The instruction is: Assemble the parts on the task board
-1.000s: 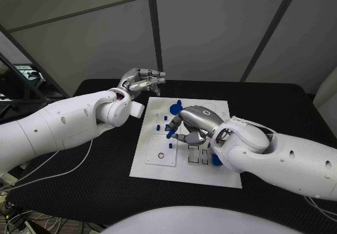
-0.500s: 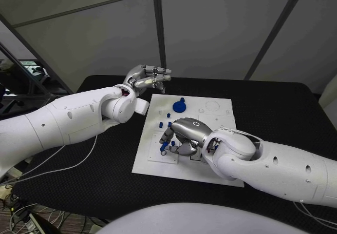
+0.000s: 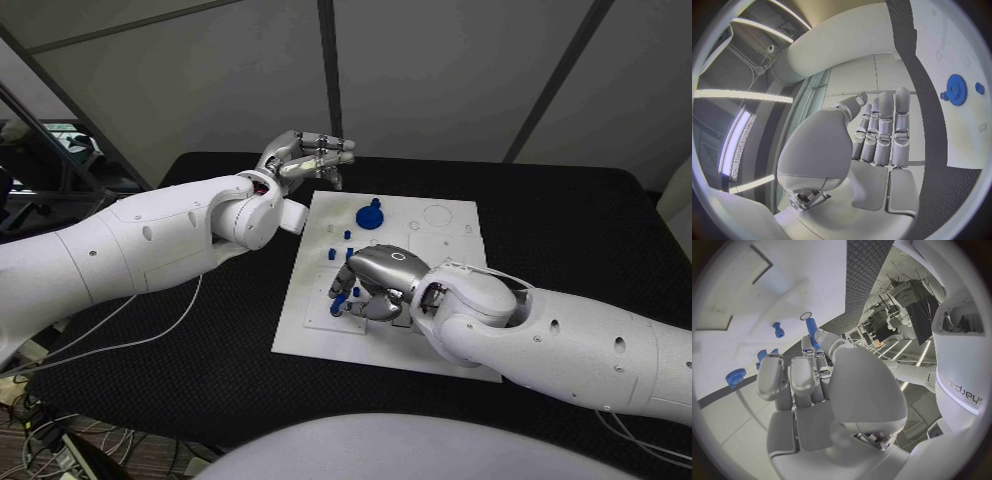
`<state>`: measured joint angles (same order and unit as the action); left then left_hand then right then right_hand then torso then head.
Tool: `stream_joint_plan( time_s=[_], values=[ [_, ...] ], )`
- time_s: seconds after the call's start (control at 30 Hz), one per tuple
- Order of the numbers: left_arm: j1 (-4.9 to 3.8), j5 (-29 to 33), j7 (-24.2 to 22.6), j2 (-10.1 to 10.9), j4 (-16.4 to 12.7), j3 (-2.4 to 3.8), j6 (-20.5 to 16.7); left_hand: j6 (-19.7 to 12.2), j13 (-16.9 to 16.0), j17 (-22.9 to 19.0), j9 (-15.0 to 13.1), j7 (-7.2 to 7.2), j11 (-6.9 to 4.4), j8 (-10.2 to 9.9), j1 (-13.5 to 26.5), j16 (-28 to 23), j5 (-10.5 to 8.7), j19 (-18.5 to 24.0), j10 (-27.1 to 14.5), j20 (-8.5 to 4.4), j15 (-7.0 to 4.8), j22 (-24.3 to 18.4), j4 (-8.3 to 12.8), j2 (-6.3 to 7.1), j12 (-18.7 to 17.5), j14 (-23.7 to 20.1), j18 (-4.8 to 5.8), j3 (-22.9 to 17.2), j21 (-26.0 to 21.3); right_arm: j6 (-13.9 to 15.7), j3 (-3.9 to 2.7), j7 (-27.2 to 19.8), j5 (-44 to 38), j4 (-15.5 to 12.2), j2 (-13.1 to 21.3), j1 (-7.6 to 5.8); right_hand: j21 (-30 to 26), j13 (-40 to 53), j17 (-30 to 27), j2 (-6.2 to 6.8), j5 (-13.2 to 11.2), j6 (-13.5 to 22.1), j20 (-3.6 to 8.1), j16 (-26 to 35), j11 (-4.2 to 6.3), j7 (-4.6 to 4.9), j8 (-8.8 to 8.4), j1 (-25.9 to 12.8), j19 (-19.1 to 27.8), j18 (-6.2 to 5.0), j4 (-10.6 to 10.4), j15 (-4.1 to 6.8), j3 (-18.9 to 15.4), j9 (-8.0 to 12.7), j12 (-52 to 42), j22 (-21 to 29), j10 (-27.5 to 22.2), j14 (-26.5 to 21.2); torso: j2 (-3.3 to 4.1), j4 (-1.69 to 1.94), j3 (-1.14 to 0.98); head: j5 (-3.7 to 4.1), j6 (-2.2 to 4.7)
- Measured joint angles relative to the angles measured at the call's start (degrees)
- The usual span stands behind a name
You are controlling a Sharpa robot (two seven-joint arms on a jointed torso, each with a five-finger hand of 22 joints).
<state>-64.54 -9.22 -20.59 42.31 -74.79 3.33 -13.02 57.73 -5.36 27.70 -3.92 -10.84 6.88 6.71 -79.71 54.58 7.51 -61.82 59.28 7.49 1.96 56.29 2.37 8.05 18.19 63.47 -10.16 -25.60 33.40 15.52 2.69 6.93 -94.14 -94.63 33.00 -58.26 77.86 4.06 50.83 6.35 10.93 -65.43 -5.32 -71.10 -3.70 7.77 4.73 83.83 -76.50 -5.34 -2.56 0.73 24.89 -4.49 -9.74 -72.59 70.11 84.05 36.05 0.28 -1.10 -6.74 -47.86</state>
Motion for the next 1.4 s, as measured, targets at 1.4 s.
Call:
stream_joint_plan(
  time_s=[1.4],
  values=[
    [-0.01,0.0,0.28,-0.01,-0.01,-0.03,0.35,0.0,0.0,-0.12,0.0,0.0,0.01,0.0,0.0,0.0,0.0,0.0,0.02,0.0,0.0,0.01,0.0,0.0,0.0,0.0,-0.01,0.0,0.0,-2.21,1.82,2.98,-4.2,0.55,-1.81,0.12,-6.35,-0.39,-7.66,3.67,-0.12,8.73,-1.99,4.03,-2.57,1.22,-1.09,-3.69,6.46,-0.01,-0.94,-1.98,-2.23,0.8,4.94,8.25,-11.04,-1.98,-0.04,-0.04,0.06,0.05,-0.39]
  ],
)
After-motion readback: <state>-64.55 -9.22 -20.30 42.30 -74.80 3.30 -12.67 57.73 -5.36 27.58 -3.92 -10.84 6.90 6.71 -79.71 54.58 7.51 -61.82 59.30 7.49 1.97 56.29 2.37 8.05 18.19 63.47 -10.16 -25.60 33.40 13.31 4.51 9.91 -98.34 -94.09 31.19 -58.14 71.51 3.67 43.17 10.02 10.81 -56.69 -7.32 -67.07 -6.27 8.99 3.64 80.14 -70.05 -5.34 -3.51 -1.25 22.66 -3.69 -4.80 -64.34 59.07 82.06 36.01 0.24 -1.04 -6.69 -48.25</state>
